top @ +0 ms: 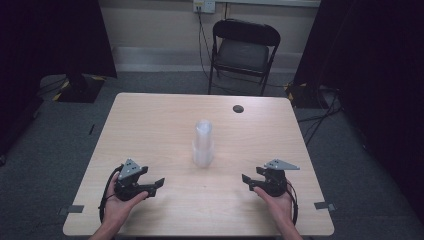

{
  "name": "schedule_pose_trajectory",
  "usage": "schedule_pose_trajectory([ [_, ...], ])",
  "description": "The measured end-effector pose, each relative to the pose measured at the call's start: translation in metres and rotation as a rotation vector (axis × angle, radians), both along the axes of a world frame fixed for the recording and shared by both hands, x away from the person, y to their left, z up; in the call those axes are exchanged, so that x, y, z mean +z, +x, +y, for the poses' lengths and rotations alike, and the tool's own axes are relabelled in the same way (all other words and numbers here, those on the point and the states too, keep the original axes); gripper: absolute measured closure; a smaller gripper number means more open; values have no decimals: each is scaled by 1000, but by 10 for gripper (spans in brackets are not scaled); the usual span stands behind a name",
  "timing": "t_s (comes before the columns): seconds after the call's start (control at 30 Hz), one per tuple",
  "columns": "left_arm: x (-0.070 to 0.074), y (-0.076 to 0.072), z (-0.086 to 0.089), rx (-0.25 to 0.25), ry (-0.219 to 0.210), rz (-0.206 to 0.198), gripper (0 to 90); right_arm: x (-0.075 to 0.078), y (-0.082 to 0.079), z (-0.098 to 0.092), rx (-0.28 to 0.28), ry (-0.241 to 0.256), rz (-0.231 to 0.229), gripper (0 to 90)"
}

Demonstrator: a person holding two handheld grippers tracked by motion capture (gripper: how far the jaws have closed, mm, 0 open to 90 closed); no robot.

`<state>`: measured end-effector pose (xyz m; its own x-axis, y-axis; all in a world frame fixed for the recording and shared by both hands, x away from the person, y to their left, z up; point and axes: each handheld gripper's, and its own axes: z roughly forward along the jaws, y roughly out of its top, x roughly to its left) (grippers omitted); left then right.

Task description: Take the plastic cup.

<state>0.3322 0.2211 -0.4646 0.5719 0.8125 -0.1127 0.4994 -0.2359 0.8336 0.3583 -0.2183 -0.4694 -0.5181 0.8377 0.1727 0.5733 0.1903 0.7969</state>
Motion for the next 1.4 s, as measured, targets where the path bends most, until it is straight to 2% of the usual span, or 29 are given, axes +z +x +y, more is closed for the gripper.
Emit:
schedule_pose_trajectory([
  [0.23, 0, 2, -3, -16, -3, 6, 199, 7, -4, 0, 23, 27, -31, 334],
  [0.33, 0, 2, -3, -21, -15, 13, 199, 9, -4, 1, 38, 55, -16, 342],
  [0.43, 0, 2, -4, -9, -30, 14, 201, 9, -5, 4, 60, 65, -16, 354],
  [0.47, 0, 1, -3, -11, -35, 16, 216, 11, -6, 6, 76, 73, -29, 377],
  [0.63, 2, 0, -4, -25, -39, -2, 225, 17, -4, 14, 103, 55, -51, 372],
  [0.67, 2, -1, -4, -28, -41, 0, 225, 22, -3, 17, 114, 61, -68, 373],
  [0.9, 2, -2, -4, -30, -16, -10, 225, 33, -7, 21, 138, 45, -99, 369],
  [1.1, 2, -2, -2, -15, -22, -4, 210, 46, 0, 23, 146, 67, -116, 366],
  [1.27, 2, -1, -3, -25, -20, -3, 212, 51, 5, 35, 179, 60, -161, 381],
  [1.33, 1, -2, -5, -30, -23, -1, 212, 53, 7, 40, 194, 75, -157, 392],
  [1.4, 2, -3, -6, -40, -11, -14, 222, 56, 9, 46, 202, 68, -166, 401],
])
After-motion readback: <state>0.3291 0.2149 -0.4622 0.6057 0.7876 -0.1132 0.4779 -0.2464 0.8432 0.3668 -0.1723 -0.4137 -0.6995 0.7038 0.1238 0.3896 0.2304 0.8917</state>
